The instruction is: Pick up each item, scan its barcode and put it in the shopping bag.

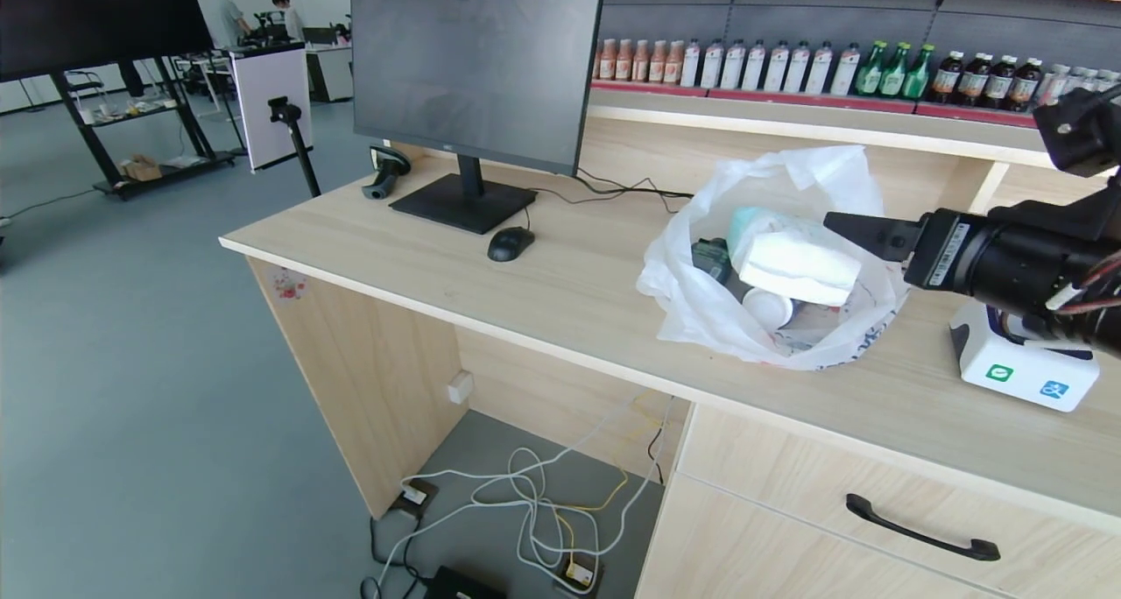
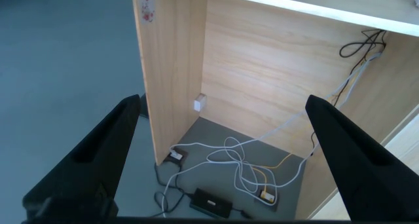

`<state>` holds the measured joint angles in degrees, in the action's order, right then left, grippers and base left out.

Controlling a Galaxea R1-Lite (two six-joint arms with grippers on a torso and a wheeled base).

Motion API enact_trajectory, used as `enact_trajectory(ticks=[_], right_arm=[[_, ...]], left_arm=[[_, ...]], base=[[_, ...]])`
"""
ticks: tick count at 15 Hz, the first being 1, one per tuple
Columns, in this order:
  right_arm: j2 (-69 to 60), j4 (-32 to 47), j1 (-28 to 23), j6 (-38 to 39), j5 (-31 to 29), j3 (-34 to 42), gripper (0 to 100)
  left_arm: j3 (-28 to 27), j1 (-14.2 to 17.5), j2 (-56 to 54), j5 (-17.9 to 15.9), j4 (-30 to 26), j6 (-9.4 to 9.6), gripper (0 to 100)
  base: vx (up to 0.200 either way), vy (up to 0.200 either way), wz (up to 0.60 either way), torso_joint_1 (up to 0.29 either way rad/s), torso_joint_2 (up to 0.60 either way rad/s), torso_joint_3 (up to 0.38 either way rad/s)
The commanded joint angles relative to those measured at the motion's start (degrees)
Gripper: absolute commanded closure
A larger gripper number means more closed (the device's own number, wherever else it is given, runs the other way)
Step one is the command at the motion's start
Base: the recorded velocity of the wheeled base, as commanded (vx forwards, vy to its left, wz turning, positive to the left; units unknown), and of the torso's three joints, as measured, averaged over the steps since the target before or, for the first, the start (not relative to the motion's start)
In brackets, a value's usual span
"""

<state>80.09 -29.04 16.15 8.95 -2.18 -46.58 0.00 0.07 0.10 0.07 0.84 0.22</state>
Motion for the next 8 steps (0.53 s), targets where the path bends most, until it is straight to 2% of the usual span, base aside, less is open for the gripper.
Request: enact_trajectory(ticks=[1, 3, 6, 8], right_arm=[[-14.9, -3.5, 0.6, -4.6, 6.0, 14.4, 0], [-21.3, -3.5, 3.6, -8.1, 11.2, 21.6, 0], [-30.1, -3.4, 13.5, -10.2, 11.4, 33.0, 0], [-33.9, -3.4, 14.6, -12.5, 11.3, 38.9, 0]], left_arm=[[0.0, 0.1, 0.0, 0.0, 0.0, -0.04, 0], [0.0, 0.1, 0.0, 0.0, 0.0, 0.04, 0], [0.0, 0.0, 0.0, 0.0, -0.1, 0.13, 0], [0.0, 0.1, 0.0, 0.0, -0.1, 0.22, 0]], base=[[0.000, 0.000, 0.00, 0.000, 0.00, 0.000], [0.000, 0.000, 0.00, 0.000, 0.00, 0.000], [0.000, 0.000, 0.00, 0.000, 0.00, 0.000], [0.000, 0.000, 0.00, 0.000, 0.00, 0.000]])
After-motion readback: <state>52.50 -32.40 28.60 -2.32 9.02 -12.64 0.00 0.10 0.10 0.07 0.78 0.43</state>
